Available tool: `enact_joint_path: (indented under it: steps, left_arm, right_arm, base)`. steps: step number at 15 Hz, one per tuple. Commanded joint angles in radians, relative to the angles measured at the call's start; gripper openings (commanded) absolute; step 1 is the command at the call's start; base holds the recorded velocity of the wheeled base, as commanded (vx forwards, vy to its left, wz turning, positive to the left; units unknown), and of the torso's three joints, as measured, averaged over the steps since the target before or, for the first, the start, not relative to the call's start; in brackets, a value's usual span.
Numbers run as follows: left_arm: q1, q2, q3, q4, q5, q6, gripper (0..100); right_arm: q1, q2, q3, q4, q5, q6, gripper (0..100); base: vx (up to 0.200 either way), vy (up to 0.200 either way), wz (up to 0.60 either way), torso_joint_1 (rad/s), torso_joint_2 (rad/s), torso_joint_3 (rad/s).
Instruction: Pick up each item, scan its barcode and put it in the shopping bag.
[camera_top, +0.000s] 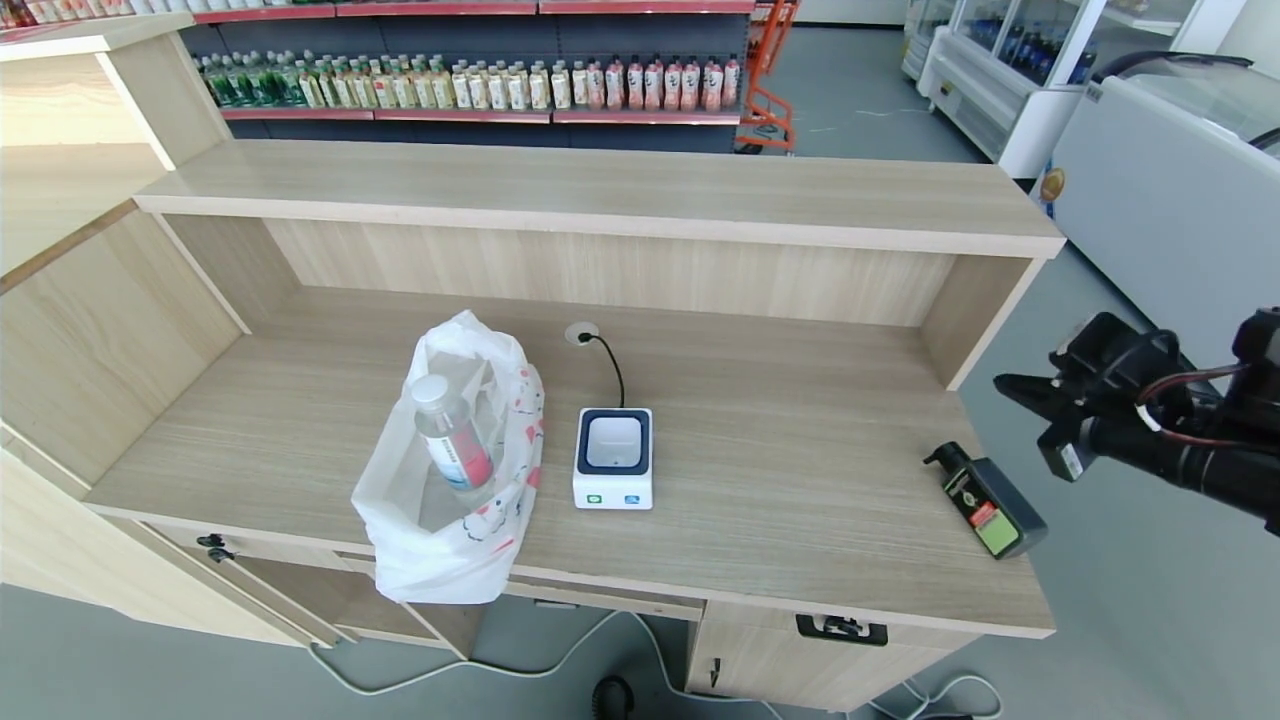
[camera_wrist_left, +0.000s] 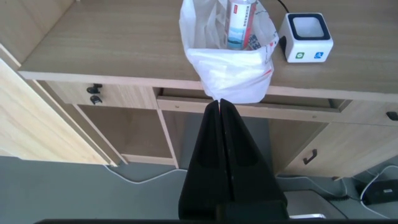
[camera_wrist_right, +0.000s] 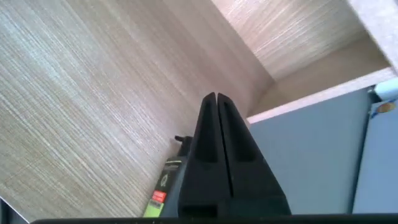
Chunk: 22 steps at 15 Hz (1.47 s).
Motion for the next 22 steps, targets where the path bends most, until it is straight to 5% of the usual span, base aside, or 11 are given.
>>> enact_joint_path:
  steps: [1,6,7,9,12,14,22]
  left_arm:
    - [0.000,0.000,0.000,0.000,0.000,0.000,0]
    - [0.000,0.000,0.002,0.000,0.000,0.000,0]
    - [0.000,0.000,0.000,0.000,0.000,0.000,0]
    - [0.000,0.000,0.000,0.000,0.000,0.000,0]
    - [0.000,0.000,0.000,0.000,0.000,0.000,0]
    - [0.000,0.000,0.000,0.000,0.000,0.000,0]
    - [0.000,0.000,0.000,0.000,0.000,0.000,0]
  right_arm:
    - [-0.014,-0.141,0.079,-0.053,-0.001,-0.036,0]
    - [-0.120,-0.182,0.095,0.010,-0.052,-0.001,0]
    - [-0.159,-0.193,0.092,0.072,-0.072,0.019,100]
    - [-0.179,-0.201,0.072,0.161,-0.147,0.157,100]
    - [-0.182,-0.162,0.000,0.403,-0.455,0.349,100]
    - [-0.180,-0.113,-0.027,0.481,-0.510,0.424,100]
    - [-0.106,0.120,-0.089,0.466,-0.457,0.545,100]
  base:
    - [0.000,0.000,0.00,0.000,0.00,0.000]
    - [0.000,0.000,0.00,0.000,0.00,0.000]
    - [0.000,0.000,0.00,0.000,0.00,0.000]
    - [0.000,0.000,0.00,0.000,0.00,0.000]
    - [0.000,0.000,0.00,0.000,0.00,0.000]
    - [0.000,0.000,0.00,0.000,0.00,0.000]
    - [0.000,0.000,0.00,0.000,0.00,0.000]
